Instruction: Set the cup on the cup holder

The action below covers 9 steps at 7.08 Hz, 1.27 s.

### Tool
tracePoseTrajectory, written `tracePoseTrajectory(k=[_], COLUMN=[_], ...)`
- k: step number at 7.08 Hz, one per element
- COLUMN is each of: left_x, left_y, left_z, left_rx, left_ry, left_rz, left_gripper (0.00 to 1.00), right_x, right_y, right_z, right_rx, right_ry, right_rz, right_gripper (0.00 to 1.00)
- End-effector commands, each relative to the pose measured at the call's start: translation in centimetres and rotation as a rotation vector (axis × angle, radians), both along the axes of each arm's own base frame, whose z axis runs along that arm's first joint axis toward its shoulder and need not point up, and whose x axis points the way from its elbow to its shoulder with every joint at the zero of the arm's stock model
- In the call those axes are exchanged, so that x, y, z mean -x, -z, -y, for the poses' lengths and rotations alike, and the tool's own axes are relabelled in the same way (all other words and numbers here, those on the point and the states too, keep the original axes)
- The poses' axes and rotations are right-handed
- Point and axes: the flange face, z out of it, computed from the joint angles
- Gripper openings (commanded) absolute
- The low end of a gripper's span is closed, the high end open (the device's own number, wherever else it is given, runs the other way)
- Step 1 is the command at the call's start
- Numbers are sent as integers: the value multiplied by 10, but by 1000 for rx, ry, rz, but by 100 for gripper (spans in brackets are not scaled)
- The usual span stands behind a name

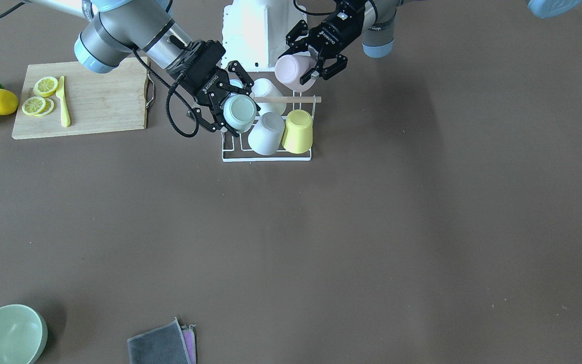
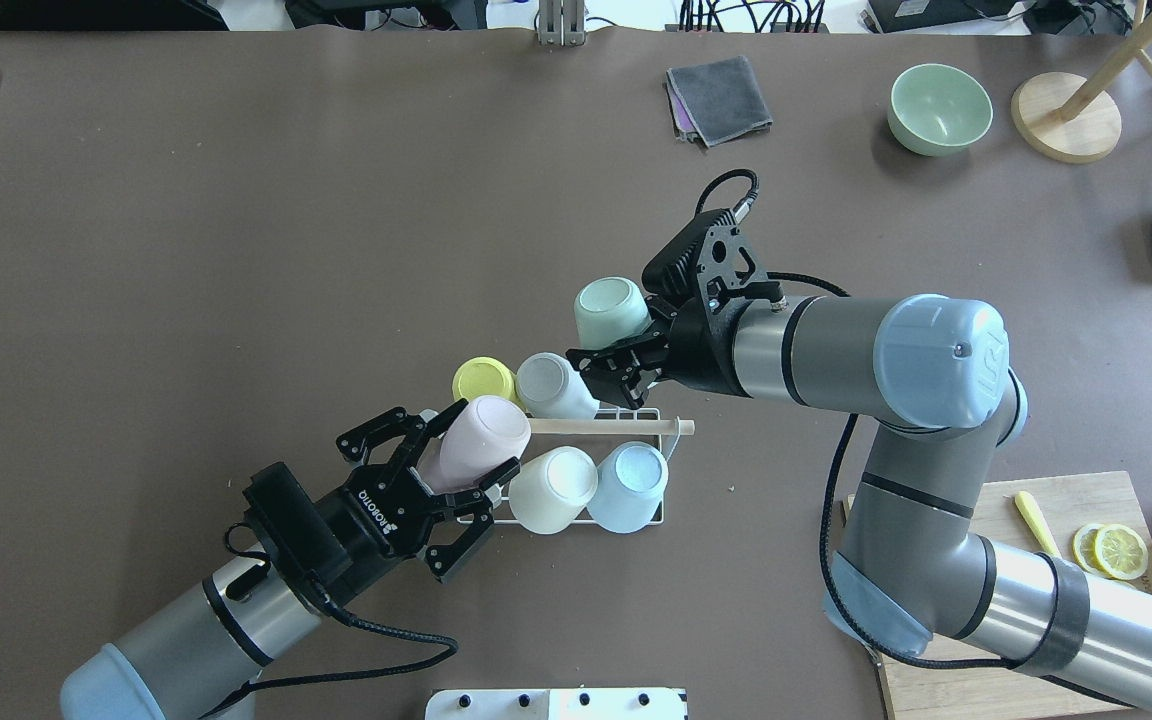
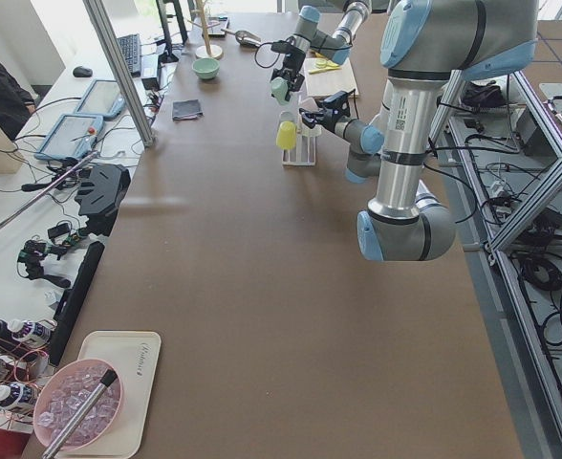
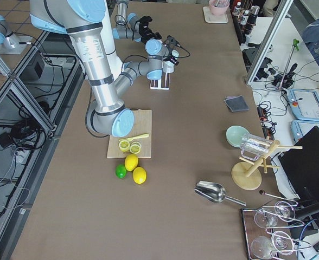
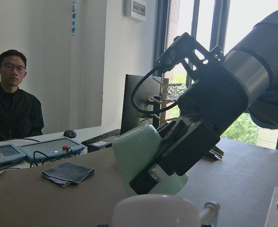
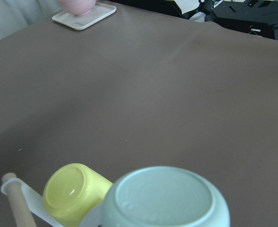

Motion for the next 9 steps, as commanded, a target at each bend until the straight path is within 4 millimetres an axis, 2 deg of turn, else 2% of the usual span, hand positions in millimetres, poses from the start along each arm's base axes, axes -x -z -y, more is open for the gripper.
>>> tracePoseTrajectory(k=[1,5,6,7,8,9], left_x=[-1,-9,-9,-8,-6,-3], left_y=[-1,-10,-11,-11,-9,-7], left_z=[0,-2,-1,-1,-1,-1], left_rx=[0,3,3,-1,-2,-3], left_ry=[0,-5,-4,-1,-2,-2], left_rz=[4,24,26,27,19,13], left_gripper=[0,0,38,97,98,98], right_x=[16,15,11,10,8,8], right_y=[-10,-7,-7,-8,-13,-13], right_z=[7,-2,-4,-6,-8,-9], right_rx=[14,14,14,24,27,28], right_ry=[-12,8,10,30,34,37], right_rz=[-26,-13,-10,-8,-13,-14], right_gripper=[0,0,0,17,96,100])
